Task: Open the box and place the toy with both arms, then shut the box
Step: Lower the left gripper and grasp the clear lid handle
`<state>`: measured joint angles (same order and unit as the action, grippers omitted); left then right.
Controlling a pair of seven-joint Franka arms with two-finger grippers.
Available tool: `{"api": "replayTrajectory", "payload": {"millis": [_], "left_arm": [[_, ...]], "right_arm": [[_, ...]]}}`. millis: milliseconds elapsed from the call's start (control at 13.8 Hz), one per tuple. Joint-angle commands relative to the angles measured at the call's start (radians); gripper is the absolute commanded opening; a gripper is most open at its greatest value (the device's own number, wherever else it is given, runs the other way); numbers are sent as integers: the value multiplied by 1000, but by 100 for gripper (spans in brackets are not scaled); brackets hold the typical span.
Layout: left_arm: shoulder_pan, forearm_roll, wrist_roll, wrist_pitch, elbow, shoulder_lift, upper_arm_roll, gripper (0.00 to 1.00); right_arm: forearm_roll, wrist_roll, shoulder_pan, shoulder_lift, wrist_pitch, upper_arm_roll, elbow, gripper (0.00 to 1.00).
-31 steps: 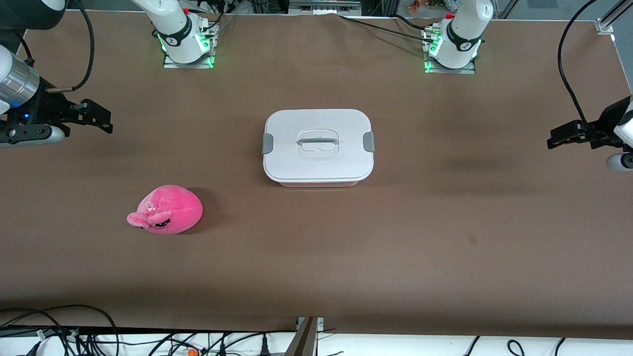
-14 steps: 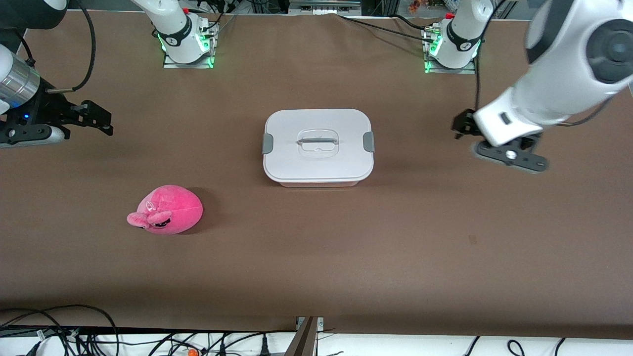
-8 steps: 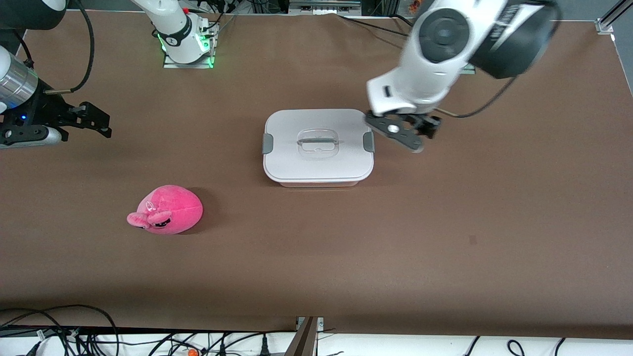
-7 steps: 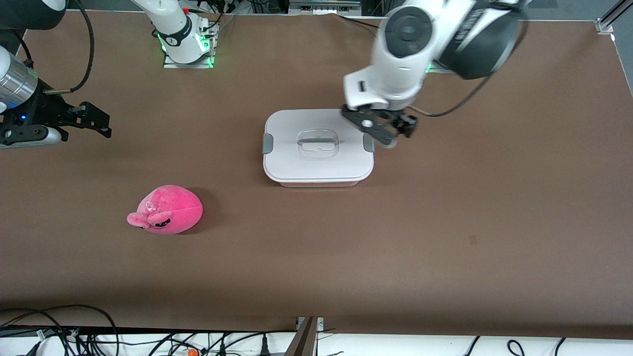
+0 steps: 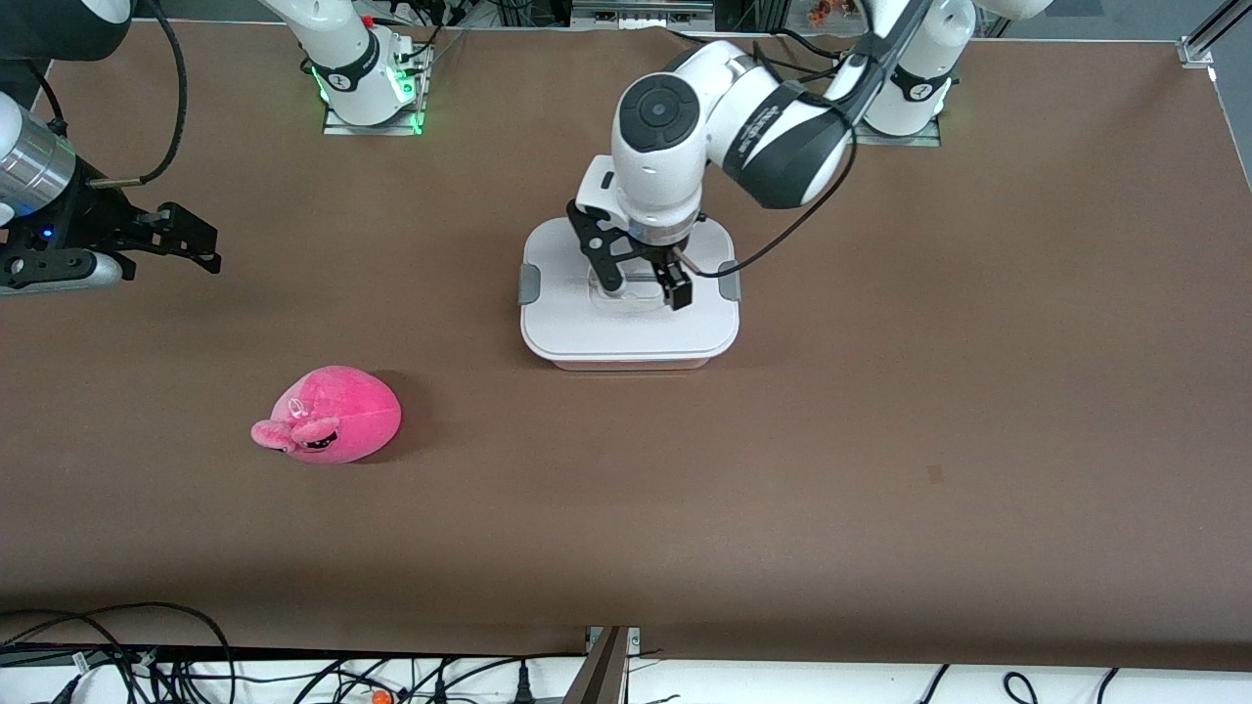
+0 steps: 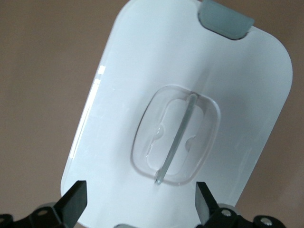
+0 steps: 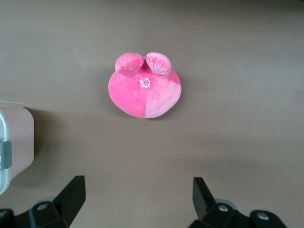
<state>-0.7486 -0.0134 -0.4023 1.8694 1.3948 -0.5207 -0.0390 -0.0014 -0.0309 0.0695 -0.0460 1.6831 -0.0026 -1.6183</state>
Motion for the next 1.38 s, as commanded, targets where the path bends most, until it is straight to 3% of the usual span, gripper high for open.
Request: {"api": "replayTrajectory", "payload": {"millis": [0, 799, 872, 945, 1090, 1235, 1308], "left_arm": [[-61, -77, -56, 39, -14, -30, 17, 100], [-58, -77, -205, 74, 26, -62, 17, 100], [-61, -77, -205, 74, 26, -65, 17, 90], [-61, -77, -204, 74, 24, -65, 17, 71], [-61, -77, -205, 74, 24, -65, 17, 48], [-64, -73, -184, 71, 20, -68, 17, 0], [-66, -66, -176, 70, 17, -68, 19, 0]], "right_arm": [[1, 8, -2, -5, 0, 1, 15, 100], [1, 3, -2, -6, 17, 1, 15, 100], [1, 3, -2, -8, 18, 1, 15, 100], [1, 3, -2, -8, 21, 1, 14, 100], [0, 3, 0, -15, 29, 1, 14, 100], [0, 2, 0, -15, 33, 1, 14, 100], [0, 2, 0, -14, 32, 1, 14, 100]]}}
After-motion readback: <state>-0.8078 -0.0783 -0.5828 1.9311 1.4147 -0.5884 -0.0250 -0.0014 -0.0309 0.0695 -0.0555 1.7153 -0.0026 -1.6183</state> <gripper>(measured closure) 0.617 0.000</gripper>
